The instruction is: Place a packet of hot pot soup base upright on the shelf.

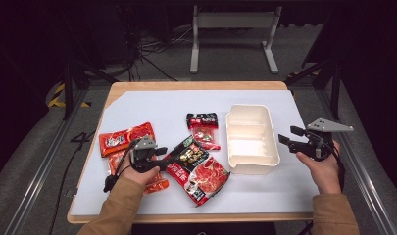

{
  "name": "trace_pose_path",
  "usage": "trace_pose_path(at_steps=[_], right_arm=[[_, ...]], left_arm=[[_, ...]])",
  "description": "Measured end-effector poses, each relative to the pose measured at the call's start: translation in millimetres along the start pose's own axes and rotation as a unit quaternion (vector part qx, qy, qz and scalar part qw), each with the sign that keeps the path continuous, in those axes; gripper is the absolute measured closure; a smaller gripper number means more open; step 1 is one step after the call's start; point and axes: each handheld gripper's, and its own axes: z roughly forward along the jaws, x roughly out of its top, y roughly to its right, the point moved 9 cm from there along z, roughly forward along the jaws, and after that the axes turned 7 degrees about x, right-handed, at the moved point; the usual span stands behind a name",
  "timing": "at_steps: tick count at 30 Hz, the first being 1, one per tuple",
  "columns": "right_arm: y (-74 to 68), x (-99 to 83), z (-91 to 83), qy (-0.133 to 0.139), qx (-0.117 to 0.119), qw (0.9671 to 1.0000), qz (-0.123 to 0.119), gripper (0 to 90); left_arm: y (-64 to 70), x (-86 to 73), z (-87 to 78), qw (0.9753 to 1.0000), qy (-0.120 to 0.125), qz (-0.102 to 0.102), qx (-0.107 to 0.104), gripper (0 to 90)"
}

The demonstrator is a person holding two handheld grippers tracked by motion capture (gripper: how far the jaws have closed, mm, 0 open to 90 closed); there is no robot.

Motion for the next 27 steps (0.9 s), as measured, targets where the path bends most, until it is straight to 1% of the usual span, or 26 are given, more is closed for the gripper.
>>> trace_pose_path(at_steps=[1,2,5,6,8,11,12,13,14,15,16,17,18,21,22,23,24,25,27], right_arm=[[-0.1,-0.2,0.5,-0.001,-0.001,1.0,0.0,39.3],[-0.2,-0.5,1.1,-0.003,-0.001,1.0,-0.001,39.3],[-1.1,-0.9,2.5,-0.005,0.0,1.0,-0.002,39.2],[-1.3,-1.0,2.9,-0.006,0.0,1.0,-0.004,39.2],[-1.6,-1.3,3.5,-0.008,0.001,1.0,-0.005,39.2],[-1.5,-1.7,4.3,-0.01,0.0,0.9999,-0.006,39.1],[-1.5,-1.8,4.6,-0.01,0.0,0.9999,-0.005,39.1],[-1.6,-2.0,4.7,-0.01,0.0,0.9999,-0.006,39.1],[-1.7,-2.1,5.0,-0.01,0.001,0.9999,-0.006,39.1],[-1.8,-2.2,5.0,-0.011,0.0,0.9999,-0.007,39.1],[-2.0,-2.2,5.1,-0.011,0.0,0.9999,-0.008,39.2],[-2.2,-2.3,5.2,-0.011,0.001,0.9999,-0.008,39.1],[-2.2,-2.6,5.4,-0.012,0.001,0.9999,-0.008,39.1],[-2.4,-3.7,6.9,-0.014,0.001,0.9999,-0.009,39.1],[-2.2,-4.4,7.5,-0.016,0.0,0.9998,-0.009,39.1],[-1.9,-4.7,8.0,-0.017,-0.001,0.9998,-0.01,39.1],[-1.8,-4.9,8.2,-0.018,-0.001,0.9998,-0.01,39.1],[-1.7,-5.0,8.3,-0.018,-0.001,0.9998,-0.01,39.2],[-1.4,-5.1,8.3,-0.017,-0.001,0.9998,-0.012,39.4]], left_arm=[[-0.9,-1.1,1.3,1.0,-0.003,0.0,0.001,46.2],[-0.9,-3.0,2.3,0.9999,-0.009,-0.006,0.002,46.4],[-1.6,-5.4,4.4,0.9998,-0.016,-0.01,0.003,46.3],[-2.2,-6.1,5.2,0.9998,-0.019,-0.008,0.0,46.3],[-1.1,-8.1,6.6,0.9996,-0.024,-0.013,-0.002,47.2],[0.1,-12.0,9.6,0.999,-0.037,-0.022,-0.012,48.8],[0.1,-13.3,10.6,0.9988,-0.041,-0.023,-0.012,51.4],[1.5,-15.5,11.4,0.9983,-0.049,-0.024,-0.019,54.8],[2.5,-17.5,12.5,0.9978,-0.057,-0.029,-0.02,57.2],[2.9,-17.9,12.8,0.9977,-0.057,-0.031,-0.02,58.2],[2.4,-18.1,12.5,0.9978,-0.056,-0.032,-0.016,59.6],[0.8,-18.1,12.1,0.998,-0.051,-0.035,-0.009,64.4],[-0.9,-18.0,11.8,0.9981,-0.049,-0.037,-0.008,68.8],[-1.5,-17.6,10.5,0.9972,-0.046,-0.058,-0.015,76.5],[-2.2,-17.0,9.8,0.9973,-0.044,-0.058,-0.013,79.2],[-2.3,-16.5,9.1,0.9974,-0.043,-0.056,-0.013,80.6],[-2.2,-15.8,7.9,0.9974,-0.042,-0.058,-0.011,81.9],[-1.3,-14.6,5.8,0.997,-0.041,-0.065,-0.01,83.3],[-0.8,-13.5,4.4,0.9969,-0.04,-0.067,-0.009,84.5]])
